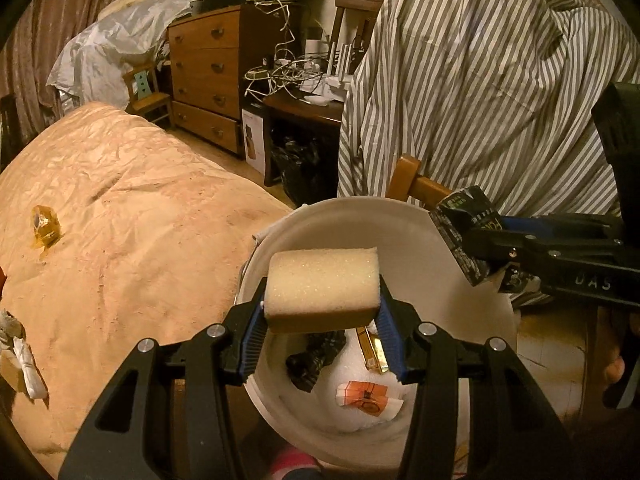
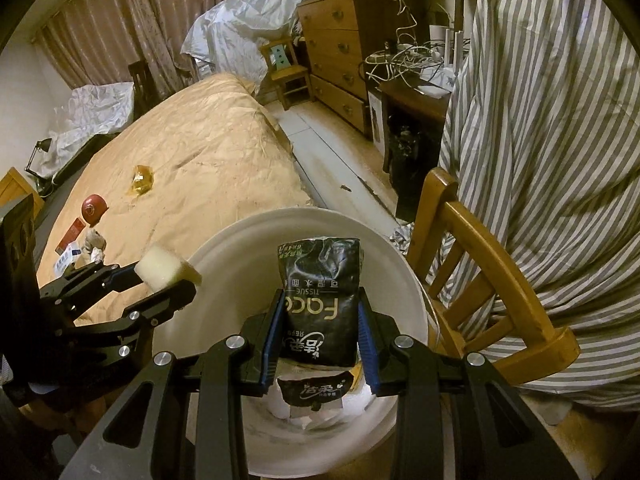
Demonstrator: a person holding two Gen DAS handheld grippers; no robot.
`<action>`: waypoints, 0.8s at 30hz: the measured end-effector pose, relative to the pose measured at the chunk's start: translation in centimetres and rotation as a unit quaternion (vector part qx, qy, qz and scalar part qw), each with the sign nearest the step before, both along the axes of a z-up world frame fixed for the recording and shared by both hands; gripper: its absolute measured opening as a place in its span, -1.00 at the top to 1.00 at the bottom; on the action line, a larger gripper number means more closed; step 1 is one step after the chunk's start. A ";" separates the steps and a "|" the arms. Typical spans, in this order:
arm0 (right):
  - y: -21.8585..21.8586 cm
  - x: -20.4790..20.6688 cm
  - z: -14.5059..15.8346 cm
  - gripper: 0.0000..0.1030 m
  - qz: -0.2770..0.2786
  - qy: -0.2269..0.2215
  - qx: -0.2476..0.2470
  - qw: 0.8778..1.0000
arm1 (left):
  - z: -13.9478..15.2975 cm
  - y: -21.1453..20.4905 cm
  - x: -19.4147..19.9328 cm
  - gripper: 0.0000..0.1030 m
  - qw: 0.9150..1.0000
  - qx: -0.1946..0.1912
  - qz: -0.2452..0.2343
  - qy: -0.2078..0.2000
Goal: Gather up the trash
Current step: 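Open both tools to drop the sponge and packet into the bucket, then reach back to the bed and grasp the white rope bundle with the right tool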
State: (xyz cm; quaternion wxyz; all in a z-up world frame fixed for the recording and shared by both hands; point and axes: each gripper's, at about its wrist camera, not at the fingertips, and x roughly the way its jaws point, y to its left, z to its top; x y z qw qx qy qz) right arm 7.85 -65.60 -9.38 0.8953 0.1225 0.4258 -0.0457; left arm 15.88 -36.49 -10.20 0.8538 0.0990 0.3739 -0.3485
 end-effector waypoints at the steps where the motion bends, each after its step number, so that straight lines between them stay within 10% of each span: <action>1: 0.1 -0.1 0.2 0.32 0.000 0.000 -0.001 1.000 | 0.0 0.0 0.0 0.08 1.000 0.000 0.001 0.000; 24: -0.7 -0.7 1.2 0.01 -0.013 -0.019 0.011 1.000 | 0.1 0.1 -0.2 -0.20 1.000 0.010 0.005 -0.006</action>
